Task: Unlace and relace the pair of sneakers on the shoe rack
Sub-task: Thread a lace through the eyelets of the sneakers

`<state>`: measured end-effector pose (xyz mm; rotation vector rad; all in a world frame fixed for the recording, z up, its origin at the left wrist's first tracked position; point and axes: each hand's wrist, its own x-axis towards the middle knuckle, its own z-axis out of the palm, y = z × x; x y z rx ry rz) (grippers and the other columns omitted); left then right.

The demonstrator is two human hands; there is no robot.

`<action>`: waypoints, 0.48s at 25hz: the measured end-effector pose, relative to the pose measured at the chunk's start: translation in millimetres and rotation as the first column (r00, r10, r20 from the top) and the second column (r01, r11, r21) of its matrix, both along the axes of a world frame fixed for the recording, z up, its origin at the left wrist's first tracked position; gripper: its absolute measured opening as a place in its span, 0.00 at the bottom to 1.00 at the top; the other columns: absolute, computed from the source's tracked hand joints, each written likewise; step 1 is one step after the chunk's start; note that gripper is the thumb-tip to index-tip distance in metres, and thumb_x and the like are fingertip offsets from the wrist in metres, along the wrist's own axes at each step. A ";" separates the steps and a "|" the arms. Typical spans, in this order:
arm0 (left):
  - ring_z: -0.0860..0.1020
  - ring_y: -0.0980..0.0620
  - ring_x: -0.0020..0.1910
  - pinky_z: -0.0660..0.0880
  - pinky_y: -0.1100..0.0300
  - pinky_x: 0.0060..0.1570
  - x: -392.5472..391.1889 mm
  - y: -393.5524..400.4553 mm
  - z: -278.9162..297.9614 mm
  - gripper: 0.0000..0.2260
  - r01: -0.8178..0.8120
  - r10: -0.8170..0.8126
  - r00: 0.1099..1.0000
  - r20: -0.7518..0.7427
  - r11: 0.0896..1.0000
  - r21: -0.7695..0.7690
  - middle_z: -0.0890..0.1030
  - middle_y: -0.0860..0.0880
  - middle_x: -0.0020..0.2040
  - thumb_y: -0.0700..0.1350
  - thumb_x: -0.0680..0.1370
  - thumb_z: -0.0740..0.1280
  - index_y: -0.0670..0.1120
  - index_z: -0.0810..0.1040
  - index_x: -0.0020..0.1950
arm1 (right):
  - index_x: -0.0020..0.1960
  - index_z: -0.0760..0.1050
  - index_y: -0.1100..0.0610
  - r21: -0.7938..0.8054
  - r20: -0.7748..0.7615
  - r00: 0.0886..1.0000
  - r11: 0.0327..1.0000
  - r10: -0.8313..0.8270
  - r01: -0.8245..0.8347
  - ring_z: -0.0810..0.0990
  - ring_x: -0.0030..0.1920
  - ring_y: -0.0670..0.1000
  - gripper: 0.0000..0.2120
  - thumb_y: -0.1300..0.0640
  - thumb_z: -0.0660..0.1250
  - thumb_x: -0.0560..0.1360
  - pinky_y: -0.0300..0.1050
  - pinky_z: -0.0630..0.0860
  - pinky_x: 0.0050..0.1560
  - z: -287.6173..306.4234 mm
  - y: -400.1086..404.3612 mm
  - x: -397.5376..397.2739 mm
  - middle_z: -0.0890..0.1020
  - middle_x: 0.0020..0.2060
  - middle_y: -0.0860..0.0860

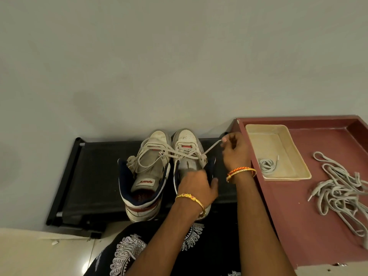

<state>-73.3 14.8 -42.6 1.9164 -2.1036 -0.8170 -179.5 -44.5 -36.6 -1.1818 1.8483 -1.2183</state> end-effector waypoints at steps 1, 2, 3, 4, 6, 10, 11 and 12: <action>0.78 0.41 0.48 0.73 0.54 0.44 -1.0 4.7 -3.9 0.20 0.004 -0.005 0.997 0.078 1.000 0.015 0.81 0.41 0.47 0.56 0.80 0.56 0.41 0.78 0.49 | 0.43 0.70 0.54 -0.106 -0.060 0.998 0.994 0.001 -0.008 0.77 0.45 0.51 0.06 0.63 0.61 0.78 0.44 0.74 0.46 14.7 5.6 -0.5 0.78 0.44 0.55; 0.78 0.41 0.50 0.73 0.54 0.45 -1.3 7.4 -6.5 0.22 0.006 -0.008 0.992 0.127 1.000 0.012 0.81 0.40 0.48 0.56 0.81 0.54 0.40 0.78 0.50 | 0.44 0.70 0.55 -0.213 -0.066 0.998 0.977 0.007 -0.021 0.78 0.45 0.50 0.06 0.63 0.61 0.78 0.40 0.75 0.46 32.9 12.0 0.6 0.79 0.44 0.56; 0.78 0.40 0.51 0.72 0.54 0.45 -1.6 8.3 -7.6 0.23 0.011 -0.012 0.990 0.141 1.000 0.009 0.81 0.40 0.49 0.56 0.81 0.52 0.40 0.78 0.50 | 0.45 0.69 0.55 -0.313 0.001 0.999 0.949 0.032 -0.030 0.79 0.45 0.49 0.06 0.64 0.59 0.79 0.37 0.75 0.47 55.4 20.2 2.6 0.81 0.44 0.55; 0.78 0.40 0.51 0.72 0.54 0.46 -1.6 6.9 -9.3 0.23 0.021 -0.023 0.991 0.130 1.000 0.012 0.81 0.40 0.49 0.56 0.81 0.51 0.40 0.78 0.49 | 0.45 0.68 0.55 -0.411 0.117 0.989 0.911 0.088 -0.033 0.82 0.45 0.49 0.07 0.65 0.58 0.79 0.37 0.77 0.48 78.1 28.4 4.1 0.82 0.42 0.54; 0.78 0.39 0.51 0.72 0.53 0.47 -0.4 5.0 -9.8 0.23 0.042 -0.046 0.994 0.096 0.999 0.034 0.80 0.39 0.49 0.56 0.81 0.51 0.40 0.78 0.48 | 0.44 0.69 0.55 -0.557 0.300 0.925 0.830 0.233 -0.028 0.83 0.41 0.52 0.08 0.66 0.58 0.80 0.42 0.79 0.46 118.3 44.4 3.9 0.82 0.38 0.53; 0.77 0.39 0.53 0.71 0.53 0.49 3.6 5.0 -10.0 0.23 0.040 -0.047 0.995 0.092 0.996 0.074 0.80 0.40 0.52 0.57 0.81 0.50 0.41 0.77 0.49 | 0.42 0.74 0.55 -0.462 0.255 0.940 0.882 0.228 -0.089 0.77 0.32 0.41 0.07 0.64 0.64 0.77 0.34 0.73 0.36 123.9 48.4 8.5 0.79 0.32 0.48; 0.77 0.39 0.54 0.71 0.53 0.50 3.4 5.2 -9.9 0.23 0.039 -0.046 0.994 0.097 0.996 0.075 0.80 0.40 0.53 0.56 0.81 0.50 0.41 0.77 0.50 | 0.41 0.75 0.56 -0.343 0.164 0.962 0.927 0.216 -0.150 0.77 0.33 0.39 0.06 0.62 0.66 0.76 0.34 0.73 0.38 105.2 39.3 9.4 0.80 0.33 0.48; 0.76 0.39 0.55 0.71 0.53 0.51 2.8 5.1 -9.6 0.23 0.038 -0.046 0.994 0.103 0.997 0.073 0.80 0.39 0.53 0.56 0.82 0.50 0.40 0.77 0.51 | 0.42 0.76 0.57 -0.184 0.065 0.970 0.958 0.236 -0.221 0.78 0.36 0.40 0.04 0.61 0.67 0.75 0.35 0.74 0.42 81.2 27.7 9.4 0.81 0.35 0.49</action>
